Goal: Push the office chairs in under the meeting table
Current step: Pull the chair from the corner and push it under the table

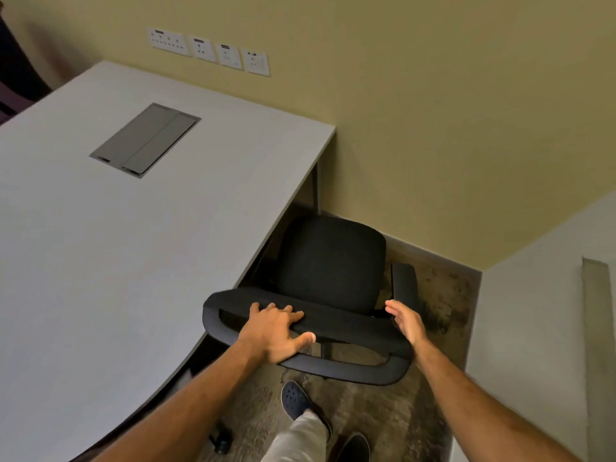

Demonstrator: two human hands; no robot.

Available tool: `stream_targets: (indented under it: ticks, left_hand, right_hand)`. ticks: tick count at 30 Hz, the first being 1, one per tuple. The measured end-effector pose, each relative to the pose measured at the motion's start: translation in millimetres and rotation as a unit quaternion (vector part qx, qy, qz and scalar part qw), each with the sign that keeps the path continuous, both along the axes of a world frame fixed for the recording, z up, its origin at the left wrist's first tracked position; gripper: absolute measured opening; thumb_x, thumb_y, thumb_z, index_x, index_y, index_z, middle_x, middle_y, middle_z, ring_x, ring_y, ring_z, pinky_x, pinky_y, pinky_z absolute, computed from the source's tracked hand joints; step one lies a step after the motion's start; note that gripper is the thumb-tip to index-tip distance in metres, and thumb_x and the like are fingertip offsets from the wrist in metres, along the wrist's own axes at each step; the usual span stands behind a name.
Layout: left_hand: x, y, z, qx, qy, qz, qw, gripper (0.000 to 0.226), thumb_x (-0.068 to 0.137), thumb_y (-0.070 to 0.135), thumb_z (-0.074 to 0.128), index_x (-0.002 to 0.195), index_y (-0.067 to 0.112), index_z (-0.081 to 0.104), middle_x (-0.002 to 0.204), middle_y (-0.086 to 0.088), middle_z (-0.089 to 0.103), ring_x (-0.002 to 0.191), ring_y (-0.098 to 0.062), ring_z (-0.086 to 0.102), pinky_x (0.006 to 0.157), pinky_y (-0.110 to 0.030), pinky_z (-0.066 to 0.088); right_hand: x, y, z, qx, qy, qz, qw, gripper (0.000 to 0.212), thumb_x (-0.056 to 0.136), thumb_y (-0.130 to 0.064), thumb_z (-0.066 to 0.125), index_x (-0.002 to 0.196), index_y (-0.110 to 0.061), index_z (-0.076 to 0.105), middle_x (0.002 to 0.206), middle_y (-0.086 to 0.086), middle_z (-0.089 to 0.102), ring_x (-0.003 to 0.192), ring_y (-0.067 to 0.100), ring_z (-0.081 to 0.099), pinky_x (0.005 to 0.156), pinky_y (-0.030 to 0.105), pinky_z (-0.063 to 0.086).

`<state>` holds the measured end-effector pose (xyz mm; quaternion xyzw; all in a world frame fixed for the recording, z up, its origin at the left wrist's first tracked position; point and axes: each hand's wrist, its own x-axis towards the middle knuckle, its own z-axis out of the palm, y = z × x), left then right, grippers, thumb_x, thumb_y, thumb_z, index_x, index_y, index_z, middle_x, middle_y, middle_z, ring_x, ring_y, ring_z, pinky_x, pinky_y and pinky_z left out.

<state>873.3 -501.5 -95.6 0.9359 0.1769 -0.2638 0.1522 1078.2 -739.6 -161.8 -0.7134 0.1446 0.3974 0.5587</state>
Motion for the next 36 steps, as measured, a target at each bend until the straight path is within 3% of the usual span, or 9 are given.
stream_targets:
  ticks: [3, 6, 8, 10, 13, 15, 18, 22, 36]
  left_hand:
    - [17, 29, 4, -0.053, 0.031, -0.008, 0.998, 0.085, 0.077, 0.089, 0.031, 0.147, 0.042, 0.041, 0.143, 0.001, 0.057, 0.123, -0.025, 0.056, 0.103, -0.045, 0.042]
    - [27, 73, 12, -0.083, 0.052, -0.004, 0.995, 0.081, 0.073, 0.088, 0.040, 0.143, 0.048, 0.044, 0.130, 0.002, 0.065, 0.110, -0.020, 0.062, 0.092, -0.036, 0.047]
    - [20, 97, 13, -0.084, 0.078, 0.016, 0.993, 0.083, 0.071, 0.088, 0.044, 0.143, 0.048, 0.044, 0.134, 0.003, 0.062, 0.114, -0.018, 0.060, 0.095, -0.036, 0.045]
    - [5, 115, 11, -0.083, 0.104, 0.060, 0.989, 0.080, 0.074, 0.085, 0.048, 0.145, 0.049, 0.041, 0.141, 0.002, 0.056, 0.122, -0.019, 0.054, 0.102, -0.038, 0.041]
    - [-14, 115, 8, -0.083, 0.094, 0.121, 0.985, 0.071, 0.083, 0.080, 0.048, 0.147, 0.052, 0.035, 0.149, 0.001, 0.049, 0.129, -0.022, 0.050, 0.107, -0.037, 0.037]
    - [-19, 102, 6, -0.060, 0.075, 0.139, 0.986, 0.069, 0.087, 0.078, 0.044, 0.149, 0.052, 0.031, 0.155, 0.005, 0.042, 0.133, -0.022, 0.047, 0.109, -0.036, 0.035]
    - [-16, 79, 8, -0.019, 0.044, 0.163, 0.985, 0.065, 0.090, 0.077, 0.037, 0.149, 0.052, 0.031, 0.156, 0.009, 0.040, 0.135, -0.020, 0.046, 0.109, -0.036, 0.035]
    - [9, 26, 3, 0.026, -0.017, 0.232, 0.972, 0.065, 0.085, 0.080, 0.030, 0.144, 0.052, 0.040, 0.135, 0.009, 0.062, 0.116, -0.016, 0.060, 0.093, -0.035, 0.044]
    - [133, -71, -13, 0.028, -0.158, 0.430, 0.888, 0.057, 0.087, 0.067, 0.043, 0.130, 0.036, 0.061, 0.114, 0.009, 0.072, 0.096, -0.015, 0.067, 0.083, -0.035, 0.053]
  right_hand:
    - [22, 18, 14, -0.046, -0.037, 0.056, 0.997, 0.038, 0.100, -0.029, 0.057, 0.130, -0.007, 0.064, 0.136, 0.009, 0.062, 0.132, 0.027, 0.050, 0.103, 0.037, 0.036]
    - [41, 38, 49, -0.092, -0.073, 0.247, 0.962, 0.031, 0.095, -0.049, 0.060, 0.109, -0.026, 0.074, 0.116, -0.007, 0.071, 0.116, 0.017, 0.060, 0.087, 0.035, 0.041]
    - [43, 49, 69, -0.113, -0.128, 0.399, 0.901, 0.041, 0.085, -0.070, 0.057, 0.096, -0.035, 0.077, 0.102, -0.016, 0.073, 0.103, 0.004, 0.065, 0.092, 0.035, 0.049]
    - [37, 61, 81, -0.147, -0.178, 0.518, 0.824, 0.062, 0.069, -0.090, 0.049, 0.107, -0.046, 0.072, 0.113, -0.025, 0.068, 0.108, -0.003, 0.061, 0.100, 0.037, 0.047]
    - [36, 72, 80, -0.230, -0.287, 0.635, 0.679, 0.082, 0.072, -0.090, 0.041, 0.141, -0.046, 0.048, 0.147, -0.021, 0.047, 0.136, 0.011, 0.044, 0.110, 0.049, 0.036]
    - [44, 74, 73, -0.232, -0.359, 0.648, 0.631, 0.073, 0.082, -0.079, 0.041, 0.146, -0.045, 0.043, 0.152, -0.019, 0.044, 0.138, 0.011, 0.042, 0.111, 0.046, 0.035]
    - [67, 72, 62, -0.195, -0.431, 0.599, 0.646, 0.046, 0.092, -0.057, 0.053, 0.136, -0.044, 0.057, 0.139, -0.021, 0.058, 0.126, 0.006, 0.053, 0.103, 0.031, 0.041]
    - [132, 70, 60, -0.184, -0.427, 0.598, 0.653, 0.036, 0.088, -0.047, 0.057, 0.123, -0.048, 0.065, 0.123, -0.019, 0.068, 0.112, 0.013, 0.064, 0.091, 0.034, 0.050]
    - [309, 157, 90, -0.186, -0.435, 0.714, 0.516, 0.043, 0.077, -0.030, 0.058, 0.116, -0.042, 0.070, 0.118, -0.006, 0.072, 0.105, 0.022, 0.065, 0.090, 0.035, 0.052]
